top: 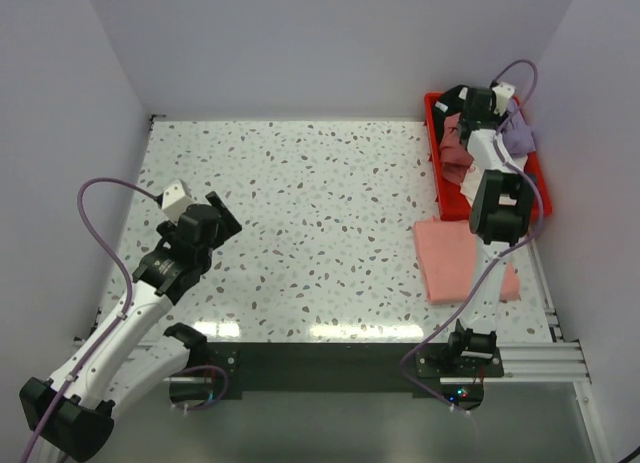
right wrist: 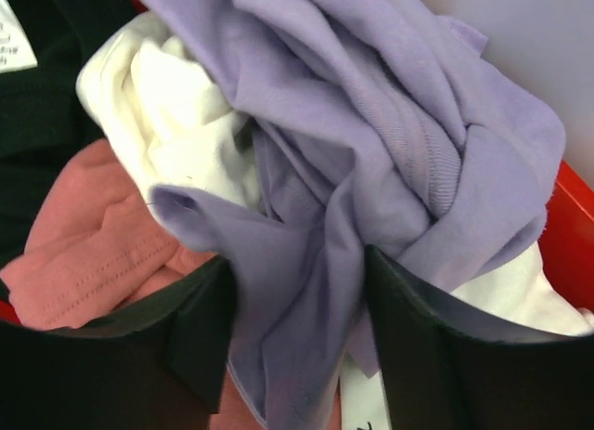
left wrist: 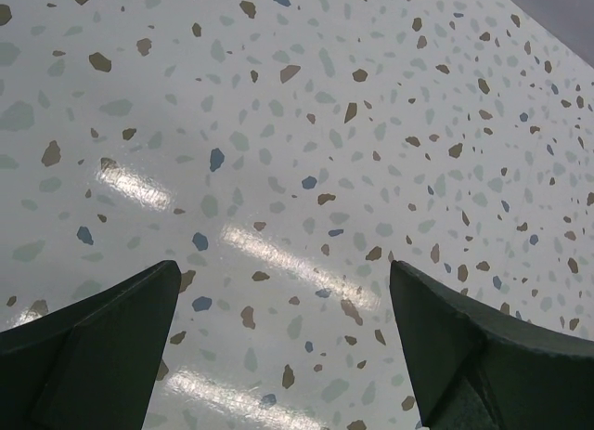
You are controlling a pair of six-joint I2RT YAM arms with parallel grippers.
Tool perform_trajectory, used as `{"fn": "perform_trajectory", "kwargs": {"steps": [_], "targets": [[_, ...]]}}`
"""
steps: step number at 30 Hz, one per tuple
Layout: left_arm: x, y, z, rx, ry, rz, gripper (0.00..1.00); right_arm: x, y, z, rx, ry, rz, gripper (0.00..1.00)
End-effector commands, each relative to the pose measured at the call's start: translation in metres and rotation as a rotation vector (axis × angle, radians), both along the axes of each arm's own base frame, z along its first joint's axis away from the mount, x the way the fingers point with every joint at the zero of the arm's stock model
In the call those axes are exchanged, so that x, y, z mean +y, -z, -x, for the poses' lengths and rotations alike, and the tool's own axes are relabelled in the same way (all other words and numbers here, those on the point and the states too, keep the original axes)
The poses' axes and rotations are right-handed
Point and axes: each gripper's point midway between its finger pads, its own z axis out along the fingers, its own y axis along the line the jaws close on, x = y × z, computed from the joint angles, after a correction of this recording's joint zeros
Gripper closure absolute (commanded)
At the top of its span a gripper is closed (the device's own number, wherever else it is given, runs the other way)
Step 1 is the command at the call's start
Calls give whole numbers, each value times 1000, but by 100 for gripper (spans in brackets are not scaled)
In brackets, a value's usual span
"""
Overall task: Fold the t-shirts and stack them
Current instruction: Grab the tshirt from the pile
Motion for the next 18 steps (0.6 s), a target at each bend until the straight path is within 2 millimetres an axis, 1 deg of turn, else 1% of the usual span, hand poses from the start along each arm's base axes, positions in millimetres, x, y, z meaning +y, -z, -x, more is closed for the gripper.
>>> {"fn": "perform_trajectory", "kwargs": {"steps": [1, 2, 3, 4, 5, 7, 8, 9, 10, 11, 12, 13, 14, 15, 16, 17, 18], "targets": [[5, -10, -6, -57, -25, -3, 0, -19, -38, -6, -115, 69, 45, 43], [4, -11, -6, -60, -25, -1, 0, -19, -37, -6, -115, 67, 49, 54], [4, -11, -6, -60, -24, -2, 0, -19, -40, -5, -119, 67, 52, 60], [4, -12, -6, -61, -24, -2, 0, -19, -39, -4, -115, 65, 52, 65], [4, -12, -6, -61, -24, -2, 0, -19, -41, -4, -122, 62, 52, 74], [4, -11, -6, -60, -24, -2, 0, -17, -47, -1, -126, 50, 51, 86], [4, -12, -6, -60, -22, -2, 0, -15, -51, -3, -134, 26, 49, 97], [4, -12, -6, -62, -22, 0, 0, -13, -54, -3, -143, 18, 45, 100], [4, -13, -7, -64, -22, 2, 0, -12, -59, 3, -148, 19, 45, 100], [4, -13, -7, -63, -22, 1, 0, -12, -68, 4, -180, 19, 48, 100], [3, -15, -7, -67, -21, 4, 0, -11, -74, 7, -197, 16, 47, 100], [3, -15, -7, -65, -18, 5, 0, -7, -83, 16, -215, 6, 42, 100], [1, -16, -7, -67, -12, 11, 0, -7, -94, 18, -263, 4, 38, 100], [1, -17, -6, -69, -8, 15, 0, -2, -99, 20, -284, -17, 24, 100], [0, -18, -7, -74, -7, 18, 0, 3, -95, 28, -294, -25, 1, 100], [-1, -19, -7, -74, 1, 24, 0, 6, -112, 34, -329, -38, 0, 100], [-2, -18, -6, -72, 3, 25, 0, 13, -118, 36, -344, -77, -12, 100]]}}
